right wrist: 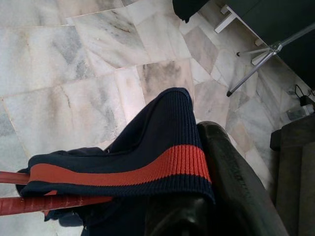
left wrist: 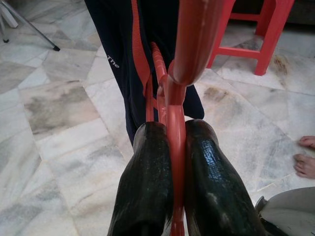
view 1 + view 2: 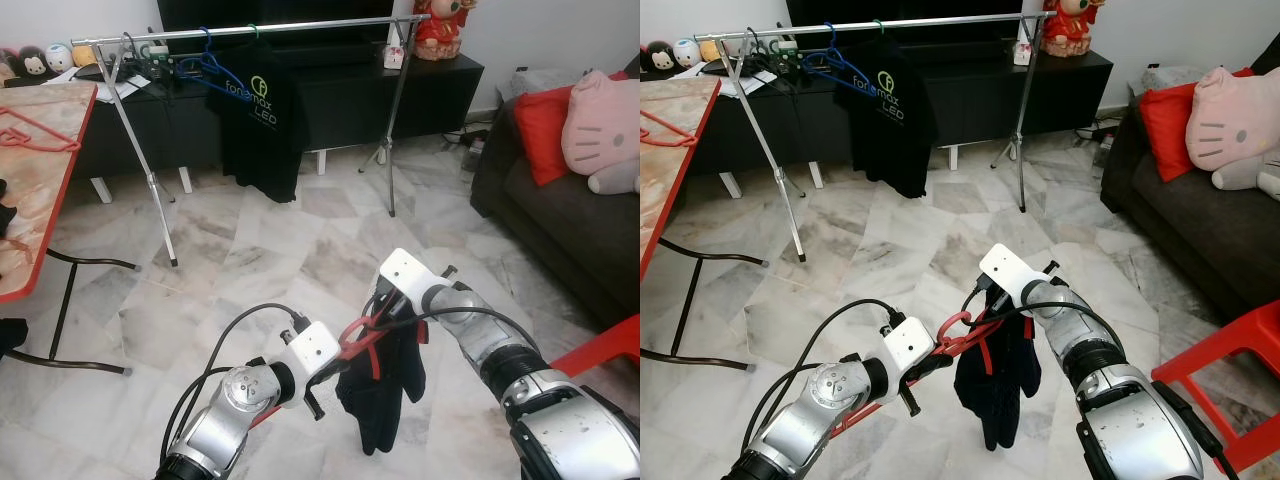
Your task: Hang hanger
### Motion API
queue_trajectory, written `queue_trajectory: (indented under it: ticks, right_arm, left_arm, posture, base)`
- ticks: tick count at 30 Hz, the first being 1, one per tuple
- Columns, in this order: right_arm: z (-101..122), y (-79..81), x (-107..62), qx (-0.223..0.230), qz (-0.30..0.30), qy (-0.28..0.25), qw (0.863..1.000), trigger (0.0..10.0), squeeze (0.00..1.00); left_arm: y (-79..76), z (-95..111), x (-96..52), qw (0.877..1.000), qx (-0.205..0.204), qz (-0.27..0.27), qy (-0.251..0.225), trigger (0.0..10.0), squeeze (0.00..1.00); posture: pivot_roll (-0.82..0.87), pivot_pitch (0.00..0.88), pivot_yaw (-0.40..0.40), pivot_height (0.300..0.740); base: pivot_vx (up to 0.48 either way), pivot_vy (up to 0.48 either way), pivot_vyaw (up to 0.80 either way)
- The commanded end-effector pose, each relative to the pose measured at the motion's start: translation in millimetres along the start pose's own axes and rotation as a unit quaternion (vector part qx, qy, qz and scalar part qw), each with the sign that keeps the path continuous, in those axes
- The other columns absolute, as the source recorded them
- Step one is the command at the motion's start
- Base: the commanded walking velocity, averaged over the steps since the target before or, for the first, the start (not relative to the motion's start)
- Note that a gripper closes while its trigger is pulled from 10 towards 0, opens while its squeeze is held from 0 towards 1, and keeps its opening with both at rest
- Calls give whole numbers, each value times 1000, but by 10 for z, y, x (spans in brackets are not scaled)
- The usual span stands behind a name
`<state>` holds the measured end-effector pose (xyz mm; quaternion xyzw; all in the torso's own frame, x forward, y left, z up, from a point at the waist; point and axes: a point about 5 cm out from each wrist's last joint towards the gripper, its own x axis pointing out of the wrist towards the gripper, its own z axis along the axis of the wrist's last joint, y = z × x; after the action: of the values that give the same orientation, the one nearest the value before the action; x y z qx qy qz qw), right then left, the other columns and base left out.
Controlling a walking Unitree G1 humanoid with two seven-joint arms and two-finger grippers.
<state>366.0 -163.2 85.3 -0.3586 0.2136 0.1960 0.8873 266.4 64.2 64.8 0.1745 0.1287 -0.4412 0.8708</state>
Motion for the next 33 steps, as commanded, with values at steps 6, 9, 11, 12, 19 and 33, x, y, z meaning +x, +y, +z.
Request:
queue_trajectory:
  ticks: [6, 9, 11, 12, 19, 33]
  right_arm:
    - [104, -239, -38, 3, -37, -18, 999, 10000, 0]
    - [104, -239, -38, 3, -37, -18, 999, 10000, 0]
    - [104, -239, -38, 3, -37, -18, 999, 10000, 0]
    - [104, -239, -38, 3, -37, -18, 999, 10000, 0]
    - [74, -145, -17, -38, -17, -7, 999, 10000, 0]
    - [-110, -123, -28, -26, -29, 35, 999, 10000, 0]
  left_arm:
    - [-14, -81, -35, 1000, -11, -5, 16, 10000, 0]
    - [-14, -81, -35, 1000, -11, -5, 16, 10000, 0]
    - [-14, -81, -35, 1000, -11, -5, 16, 10000, 0]
    - [-14, -81, -35, 1000, -11, -5, 16, 10000, 0]
    - [89, -167, -43, 996, 42, 24, 69, 10000, 0]
    - [148, -190, -83, 996, 30, 40, 69, 10000, 0]
  posture:
    - [-8, 0, -74, 740]
    - [-8, 0, -74, 740]
    - [-8, 0, -74, 740]
    - [-8, 0, -74, 740]
    - [-7, 0, -77, 740]
    - [-8, 0, -77, 740]
  base:
    - [0, 0, 0]
    - [0, 0, 0]
    - [0, 0, 0]
    - [0, 0, 0]
    - [0, 0, 0]
    - [0, 0, 0]
